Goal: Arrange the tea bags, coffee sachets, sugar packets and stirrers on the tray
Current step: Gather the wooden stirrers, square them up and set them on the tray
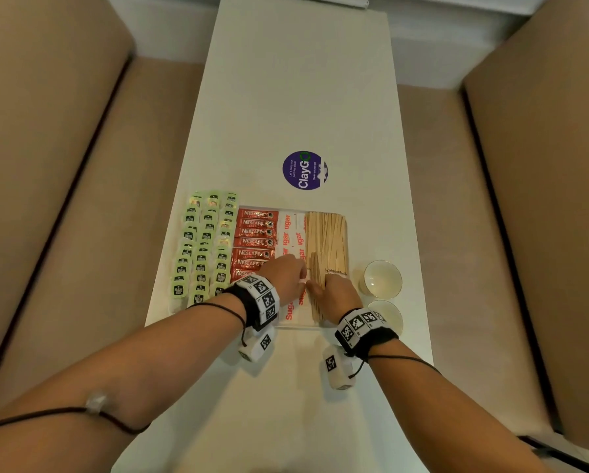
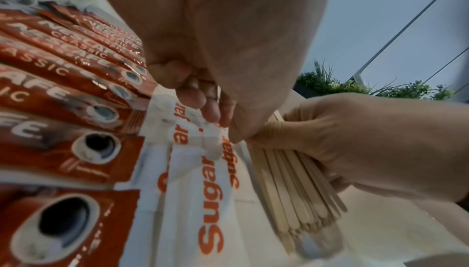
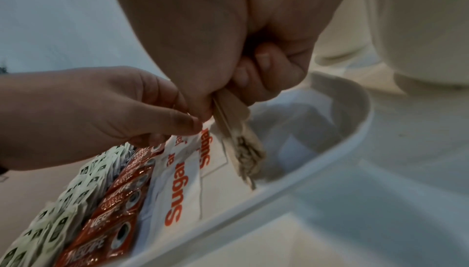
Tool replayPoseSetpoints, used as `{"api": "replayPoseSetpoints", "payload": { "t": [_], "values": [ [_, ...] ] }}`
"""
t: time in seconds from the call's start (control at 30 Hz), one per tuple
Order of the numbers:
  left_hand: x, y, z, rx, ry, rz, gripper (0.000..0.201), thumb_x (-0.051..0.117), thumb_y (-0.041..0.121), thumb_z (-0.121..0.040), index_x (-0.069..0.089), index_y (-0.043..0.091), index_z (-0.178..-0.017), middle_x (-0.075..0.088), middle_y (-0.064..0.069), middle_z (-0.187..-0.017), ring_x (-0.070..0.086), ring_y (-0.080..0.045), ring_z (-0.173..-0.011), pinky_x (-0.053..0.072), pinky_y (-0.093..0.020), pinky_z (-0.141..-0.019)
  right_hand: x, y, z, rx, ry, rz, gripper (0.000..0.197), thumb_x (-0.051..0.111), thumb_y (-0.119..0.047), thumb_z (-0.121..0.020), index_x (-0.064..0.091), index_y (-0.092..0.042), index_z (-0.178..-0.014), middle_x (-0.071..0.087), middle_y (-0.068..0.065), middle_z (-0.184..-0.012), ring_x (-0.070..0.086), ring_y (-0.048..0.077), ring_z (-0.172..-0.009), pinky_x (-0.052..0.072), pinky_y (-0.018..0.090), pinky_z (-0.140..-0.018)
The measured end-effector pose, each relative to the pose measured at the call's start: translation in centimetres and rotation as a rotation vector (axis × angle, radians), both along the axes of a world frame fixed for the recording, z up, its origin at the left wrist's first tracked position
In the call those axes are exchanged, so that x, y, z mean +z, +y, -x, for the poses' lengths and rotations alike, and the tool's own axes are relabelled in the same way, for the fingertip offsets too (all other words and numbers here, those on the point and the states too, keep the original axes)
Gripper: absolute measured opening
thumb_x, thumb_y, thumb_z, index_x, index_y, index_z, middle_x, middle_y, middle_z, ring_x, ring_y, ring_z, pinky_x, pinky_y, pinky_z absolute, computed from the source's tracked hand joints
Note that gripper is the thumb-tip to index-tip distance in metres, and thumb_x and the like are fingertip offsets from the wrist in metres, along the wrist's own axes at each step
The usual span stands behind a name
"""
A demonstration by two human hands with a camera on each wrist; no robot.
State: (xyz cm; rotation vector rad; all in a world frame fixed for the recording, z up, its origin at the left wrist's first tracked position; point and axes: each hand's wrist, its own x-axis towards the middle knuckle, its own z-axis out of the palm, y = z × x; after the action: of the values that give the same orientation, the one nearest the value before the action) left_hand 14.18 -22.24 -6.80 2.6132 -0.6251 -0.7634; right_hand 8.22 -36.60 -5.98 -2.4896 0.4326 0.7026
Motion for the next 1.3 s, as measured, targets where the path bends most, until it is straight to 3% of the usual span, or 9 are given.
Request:
{"api": "replayPoseSetpoints", "payload": {
  "t": [0.07,0.2,0.33,0.53,0.67,0.77,0.97,1.1,1.3],
  "values": [
    [-0.1,-0.2,0.2,-0.008,-0.011,-0.008,0.024,0.064,0.032,-0.092,0.064,0.023,-0.113,0.06,-0.001,-0.112,0.063,-0.023,-0.096,0.055,-0.038,-0.083,0.1,-0.1,0.1,-0.01,0.003,0.014,0.04,0.05,-0.048,-0.102,0.061,-0.01,-0.093,0.059,0.006,-0.091,0.057,0.025,-0.083,0.044,0.032,-0.071],
    [-0.2,-0.4,0.4,-0.026,-0.019,-0.004,0.025,0.062,0.032,-0.092,0.063,0.022,-0.114,0.06,-0.003,-0.113,0.063,-0.024,-0.096,0.055,-0.039,-0.083,0.2,-0.1,0.0,-0.025,0.027,0.046,0.045,0.047,-0.05,-0.102,0.063,-0.008,-0.101,0.065,0.01,-0.099,0.062,0.027,-0.087,0.053,0.036,-0.077],
    [0.0,-0.5,0.4,-0.013,0.0,0.006,0.024,0.064,0.03,-0.091,0.062,0.022,-0.113,0.06,-0.003,-0.113,0.063,-0.024,-0.095,0.055,-0.038,-0.082,0.7,-0.1,-0.3,0.005,0.045,0.12,0.04,0.045,-0.045,-0.104,0.064,-0.009,-0.1,0.067,0.01,-0.101,0.061,0.025,-0.084,0.053,0.035,-0.075],
    [-0.1,-0.5,0.5,-0.012,0.018,0.01,0.028,0.068,0.032,-0.088,0.061,0.021,-0.113,0.058,-0.001,-0.11,0.061,-0.022,-0.093,0.053,-0.036,-0.08,1.2,-0.2,-0.7,-0.013,0.097,0.129,0.036,0.046,-0.039,-0.102,0.066,-0.01,-0.095,0.069,0.007,-0.091,0.068,0.024,-0.081,0.061,0.041,-0.079],
    [-0.2,-0.6,0.5,-0.016,0.026,0.032,0.028,0.07,0.034,-0.085,0.061,0.021,-0.109,0.058,0.0,-0.106,0.057,-0.019,-0.086,0.051,-0.032,-0.075,1.5,-0.5,-0.9,0.009,0.116,0.16,0.032,0.046,-0.033,-0.102,0.068,-0.01,-0.096,0.07,0.008,-0.094,0.067,0.025,-0.082,0.058,0.036,-0.075],
    [-0.2,-0.6,0.5,-0.011,0.033,0.039,0.028,0.07,0.033,-0.085,0.06,0.021,-0.108,0.057,0.0,-0.104,0.058,-0.019,-0.083,0.051,-0.032,-0.072,1.7,-0.8,-0.9,0.005,0.125,0.159,0.031,0.048,-0.033,-0.101,0.068,-0.009,-0.097,0.07,0.009,-0.094,0.068,0.027,-0.083,0.06,0.04,-0.078],
    [-0.3,-0.6,0.5,0.007,0.04,0.048,0.032,0.071,0.033,-0.084,0.059,0.021,-0.111,0.055,0.0,-0.107,0.058,-0.019,-0.085,0.053,-0.033,-0.075,2.0,-1.1,-1.0,-0.005,0.124,0.164,0.027,0.054,-0.031,-0.099,0.066,-0.007,-0.091,0.069,0.009,-0.089,0.068,0.027,-0.08,0.061,0.038,-0.075],
    [-0.3,-0.6,0.4,0.005,0.03,0.049,0.032,0.071,0.033,-0.085,0.059,0.021,-0.112,0.055,-0.001,-0.108,0.058,-0.019,-0.086,0.051,-0.032,-0.074,2.3,-1.2,-1.2,-0.025,0.138,0.182,0.018,0.053,-0.019,-0.097,0.064,-0.009,-0.088,0.069,0.008,-0.089,0.067,0.027,-0.08,0.06,0.037,-0.072],
    [-0.1,-0.6,0.4,0.005,0.033,0.045,0.032,0.071,0.033,-0.085,0.059,0.02,-0.113,0.056,-0.001,-0.109,0.058,-0.019,-0.088,0.049,-0.031,-0.074,3.0,-1.3,-1.2,-0.048,0.158,0.258,0.014,0.05,-0.009,-0.097,0.064,-0.009,-0.097,0.068,0.008,-0.098,0.067,0.029,-0.09,0.054,0.034,-0.071]
  ]
}}
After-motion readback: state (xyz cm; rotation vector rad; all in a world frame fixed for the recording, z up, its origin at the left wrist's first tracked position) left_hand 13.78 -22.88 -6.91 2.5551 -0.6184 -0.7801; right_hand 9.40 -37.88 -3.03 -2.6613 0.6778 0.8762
